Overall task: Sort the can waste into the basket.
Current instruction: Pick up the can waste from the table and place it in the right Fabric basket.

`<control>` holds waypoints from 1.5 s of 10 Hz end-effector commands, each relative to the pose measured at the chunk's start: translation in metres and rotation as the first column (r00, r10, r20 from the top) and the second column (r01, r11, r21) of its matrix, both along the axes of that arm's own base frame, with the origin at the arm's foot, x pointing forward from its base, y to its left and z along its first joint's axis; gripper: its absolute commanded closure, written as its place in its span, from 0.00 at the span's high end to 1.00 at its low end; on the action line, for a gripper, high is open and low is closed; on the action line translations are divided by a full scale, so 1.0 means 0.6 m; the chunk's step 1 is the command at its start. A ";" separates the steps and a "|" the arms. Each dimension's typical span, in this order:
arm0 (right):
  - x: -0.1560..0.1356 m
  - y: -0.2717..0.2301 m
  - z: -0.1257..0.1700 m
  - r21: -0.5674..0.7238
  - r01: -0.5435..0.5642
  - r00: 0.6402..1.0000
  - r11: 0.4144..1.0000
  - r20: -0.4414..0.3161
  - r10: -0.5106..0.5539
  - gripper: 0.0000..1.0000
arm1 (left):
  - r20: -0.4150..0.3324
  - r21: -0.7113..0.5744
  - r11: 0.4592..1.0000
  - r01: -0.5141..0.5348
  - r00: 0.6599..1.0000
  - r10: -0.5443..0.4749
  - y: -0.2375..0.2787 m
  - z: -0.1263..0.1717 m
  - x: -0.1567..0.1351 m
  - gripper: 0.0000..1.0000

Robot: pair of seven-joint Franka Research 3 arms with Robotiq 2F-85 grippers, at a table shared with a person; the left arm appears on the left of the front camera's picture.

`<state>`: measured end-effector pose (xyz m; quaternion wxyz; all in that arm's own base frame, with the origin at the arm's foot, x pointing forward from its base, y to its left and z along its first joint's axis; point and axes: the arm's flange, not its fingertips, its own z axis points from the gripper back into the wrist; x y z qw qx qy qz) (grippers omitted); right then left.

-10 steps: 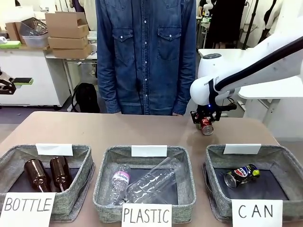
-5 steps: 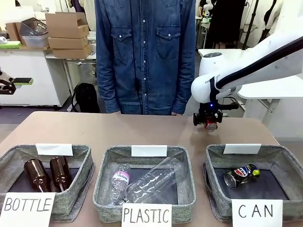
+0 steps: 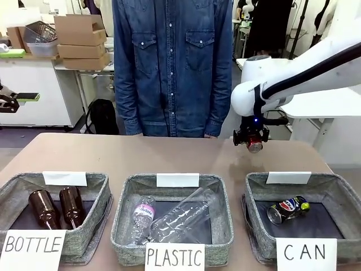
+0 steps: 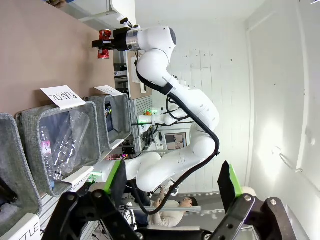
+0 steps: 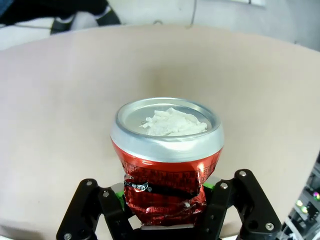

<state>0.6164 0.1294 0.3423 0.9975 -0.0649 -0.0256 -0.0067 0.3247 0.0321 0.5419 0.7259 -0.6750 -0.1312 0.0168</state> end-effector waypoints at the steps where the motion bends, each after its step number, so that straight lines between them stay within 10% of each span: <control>1: -0.089 -0.038 0.105 0.089 -0.090 0.991 0.992 -0.093 0.099 0.00 | -0.014 0.000 1.000 -0.005 1.000 0.005 -0.001 0.005 -0.007 0.96; 4: -0.273 -0.077 0.220 0.096 -0.199 0.939 0.975 -0.265 0.217 0.00 | -0.014 0.000 1.000 -0.005 1.000 0.005 -0.001 0.005 -0.007 0.96; 6: -0.366 -0.096 0.224 0.178 -0.490 0.828 0.853 -0.212 0.520 0.00 | -0.014 0.000 1.000 -0.005 1.000 0.005 -0.001 0.005 -0.007 0.96; 9: -0.467 -0.134 0.227 0.291 -0.602 0.754 0.744 -0.100 0.649 0.00 | -0.014 0.000 1.000 -0.005 1.000 0.005 -0.001 0.005 -0.007 0.96; 11: -0.502 -0.136 0.216 0.329 -0.827 0.441 0.456 -0.126 0.889 0.00 | -0.014 0.000 1.000 -0.005 1.000 0.005 -0.001 0.005 -0.007 0.96; 13: -0.509 -0.132 0.214 0.295 -0.878 0.356 0.376 -0.121 0.927 0.00 | -0.014 0.000 1.000 -0.005 1.000 0.005 -0.001 0.005 -0.007 0.96; 15: -0.507 -0.128 0.214 0.290 -0.885 0.344 0.364 -0.121 0.931 0.00 | -0.014 0.000 1.000 -0.005 1.000 0.005 -0.001 0.005 -0.007 0.96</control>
